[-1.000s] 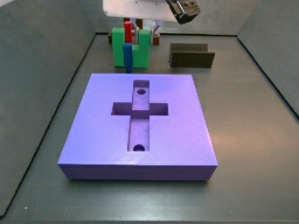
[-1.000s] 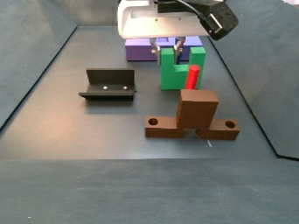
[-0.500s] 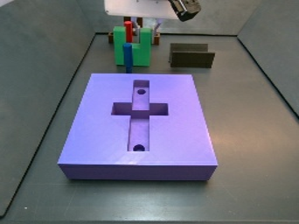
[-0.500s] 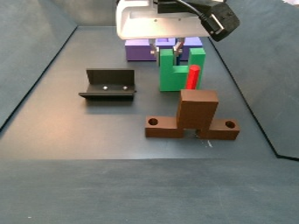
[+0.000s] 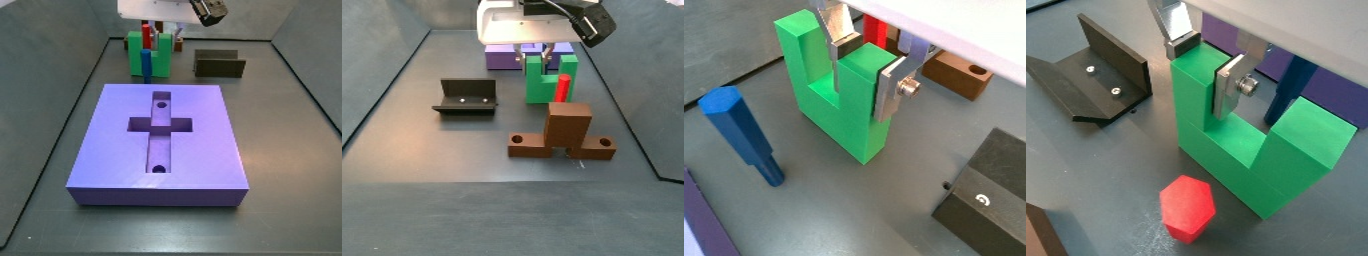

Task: Pick up the green object. Move up. Move to above the board. Insert the green object.
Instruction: Pick up the green object, then move up, then move to above the board.

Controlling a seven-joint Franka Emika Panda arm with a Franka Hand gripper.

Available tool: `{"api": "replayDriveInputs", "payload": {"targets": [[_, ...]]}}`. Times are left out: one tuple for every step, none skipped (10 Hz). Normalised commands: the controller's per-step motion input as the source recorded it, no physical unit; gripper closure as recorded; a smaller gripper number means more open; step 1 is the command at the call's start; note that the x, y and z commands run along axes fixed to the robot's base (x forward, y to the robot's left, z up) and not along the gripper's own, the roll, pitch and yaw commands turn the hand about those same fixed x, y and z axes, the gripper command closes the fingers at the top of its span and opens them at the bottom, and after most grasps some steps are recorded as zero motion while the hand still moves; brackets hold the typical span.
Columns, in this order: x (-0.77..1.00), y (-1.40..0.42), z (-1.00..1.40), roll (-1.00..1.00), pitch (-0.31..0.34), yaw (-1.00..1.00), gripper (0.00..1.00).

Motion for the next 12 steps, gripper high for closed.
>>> {"api": "replayDriveInputs", "payload": {"targets": [[0.0, 0.0, 0.0, 0.0, 0.0, 0.0, 1.0], [0.0, 0.0, 0.0, 0.0, 0.0, 0.0, 1.0], [0.0, 0.0, 0.0, 0.0, 0.0, 0.0, 1.0], [0.0, 0.0, 0.0, 0.0, 0.0, 0.0, 1.0], [0.0, 0.0, 0.0, 0.0, 0.0, 0.0, 1.0], [0.0, 0.0, 0.83, 0.0, 0.0, 0.0, 1.0], [-0.04, -0.03, 0.78, 0.0, 0.025, 0.04, 1.0], [-0.05, -0.03, 0.55, -0.01, 0.026, 0.05, 1.0], [-0.02, -0.02, 0.25, 0.0, 0.004, 0.03, 1.0], [0.0, 0.0, 1.4, 0.0, 0.0, 0.0, 1.0], [-0.02, 0.0, 1.4, 0.0, 0.034, -0.01, 1.0], [-0.04, 0.0, 1.4, 0.0, 0.031, -0.01, 1.0]]}}
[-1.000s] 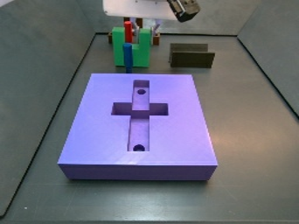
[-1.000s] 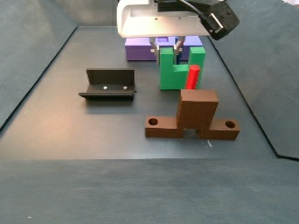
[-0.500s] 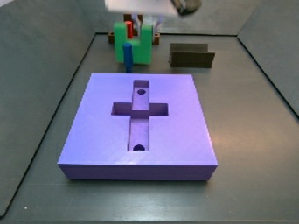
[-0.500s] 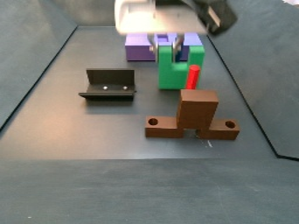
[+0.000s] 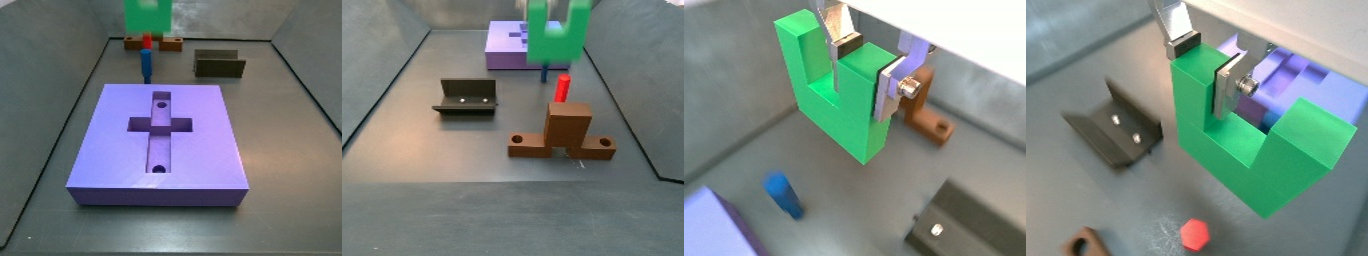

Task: Pick up the green object. Move up. Move to above the board. Insert the green object.
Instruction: Move to above the board.

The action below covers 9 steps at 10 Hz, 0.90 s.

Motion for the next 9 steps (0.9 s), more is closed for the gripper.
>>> {"api": "replayDriveInputs", "payload": {"targets": [[0.02, 0.0, 1.4, 0.0, 0.02, -0.01, 1.0], [0.06, 0.01, 1.4, -0.01, 0.063, -0.01, 1.0], [0.02, 0.0, 0.65, -0.01, 0.086, -0.01, 1.0], [0.03, 0.0, 0.36, -0.01, 0.067, -0.01, 1.0], [0.03, -1.4, 0.26, 0.03, 0.103, 0.06, 1.0], [0.02, -1.4, 0.25, 0.07, 0.111, 0.06, 1.0], [0.02, -1.4, 0.26, 0.07, 0.093, 0.04, 1.0], [0.03, -1.4, 0.26, 0.03, 0.085, 0.02, 1.0], [0.04, -1.4, 0.27, 0.01, 0.089, 0.02, 1.0]]}}
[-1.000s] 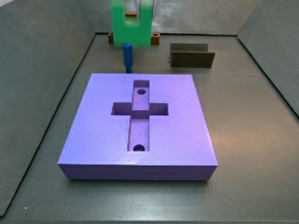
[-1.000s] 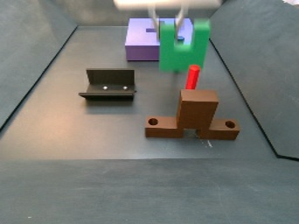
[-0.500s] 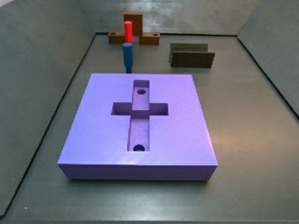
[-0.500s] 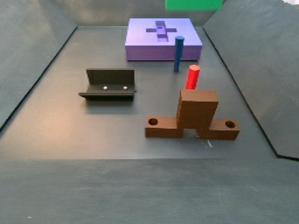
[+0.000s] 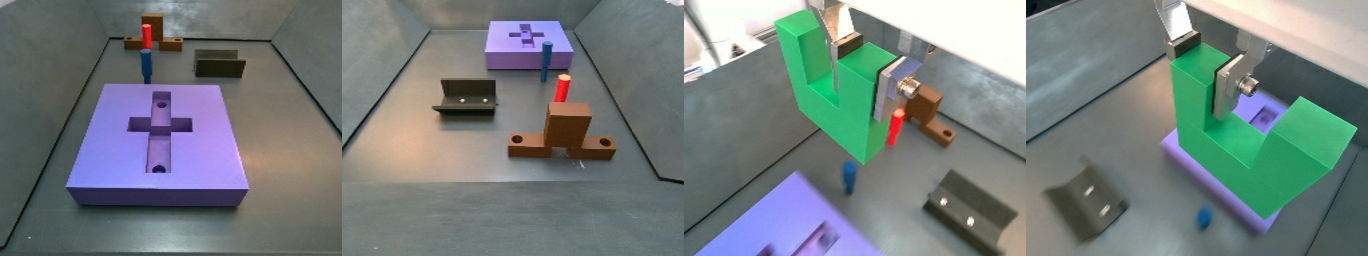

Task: Pick up the green object. Move up. Move to above the board. Insert the green object.
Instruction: Move to above the board, then insert the green object.

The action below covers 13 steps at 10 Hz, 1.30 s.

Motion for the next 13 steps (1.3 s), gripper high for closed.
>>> {"api": "replayDriveInputs", "payload": {"targets": [[0.07, -1.4, 0.27, 0.02, 0.106, 0.01, 1.0], [0.12, -1.4, 0.28, 0.01, 0.134, 0.01, 1.0], [0.1, -0.74, 0.15, 0.01, 0.152, 0.01, 1.0], [0.1, -0.37, 0.09, 0.01, 0.155, 0.01, 1.0], [0.07, -0.21, 0.05, 0.01, 0.123, 0.01, 1.0], [0.0, 0.0, -0.02, -0.01, 0.0, 0.0, 1.0], [0.0, 0.0, -0.42, -0.09, -0.05, 0.0, 1.0], [0.0, 0.0, -0.83, -0.11, -0.129, 0.0, 1.0], [0.03, 0.02, -0.99, -0.02, -0.124, 0.0, 1.0], [0.12, 0.05, -1.0, -0.02, -0.103, 0.0, 1.0], [0.25, 0.02, -0.77, 0.0, -0.044, 0.0, 1.0], [0.37, 0.0, -0.7, -0.01, -0.039, 0.0, 1.0], [0.2, -0.07, -0.8, -0.01, -0.123, 0.02, 1.0]]}}
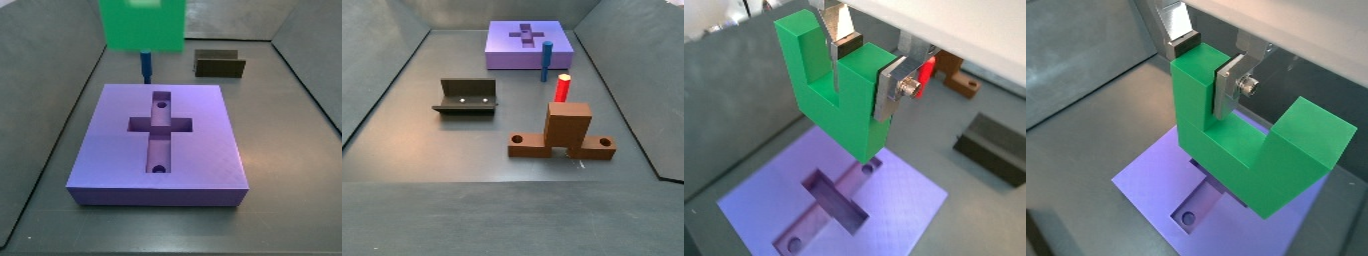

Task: Pick up the green object. Move up. Move to above the board. Insert the green object.
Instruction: Insert the green object.

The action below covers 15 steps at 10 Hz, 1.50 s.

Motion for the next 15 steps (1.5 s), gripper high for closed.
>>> {"api": "replayDriveInputs", "payload": {"targets": [[0.1, -0.38, -0.67, 0.08, -0.101, 0.15, 1.0], [0.0, -0.58, -0.66, 0.27, -0.09, 0.24, 1.0], [0.0, -0.48, -0.71, 0.28, -0.074, 0.17, 1.0], [0.0, -0.28, -0.66, 0.2, -0.073, 0.05, 1.0], [0.02, -0.15, -0.61, 0.16, -0.059, 0.0, 1.0], [0.05, -0.04, -0.45, 0.08, -0.029, 0.0, 1.0], [0.19, -0.06, -0.35, 0.03, -0.004, 0.0, 1.0], [0.23, -0.12, -0.33, 0.02, 0.0, 0.0, 1.0], [0.2, -0.18, -0.25, 0.03, 0.0, 0.0, 1.0], [0.19, -0.17, -0.25, 0.05, 0.0, 0.0, 1.0], [0.19, -0.09, -0.29, 0.11, 0.0, 0.0, 1.0], [0.18, 0.0, -0.25, 0.16, 0.0, 0.0, 1.0], [0.08, 0.02, -0.27, 0.19, 0.004, -0.05, 1.0], [-0.06, 0.01, -0.2, 0.15, 0.0, -0.13, 1.0], [-0.38, 0.0, -0.11, 0.09, -0.036, -0.05, 1.0]]}}
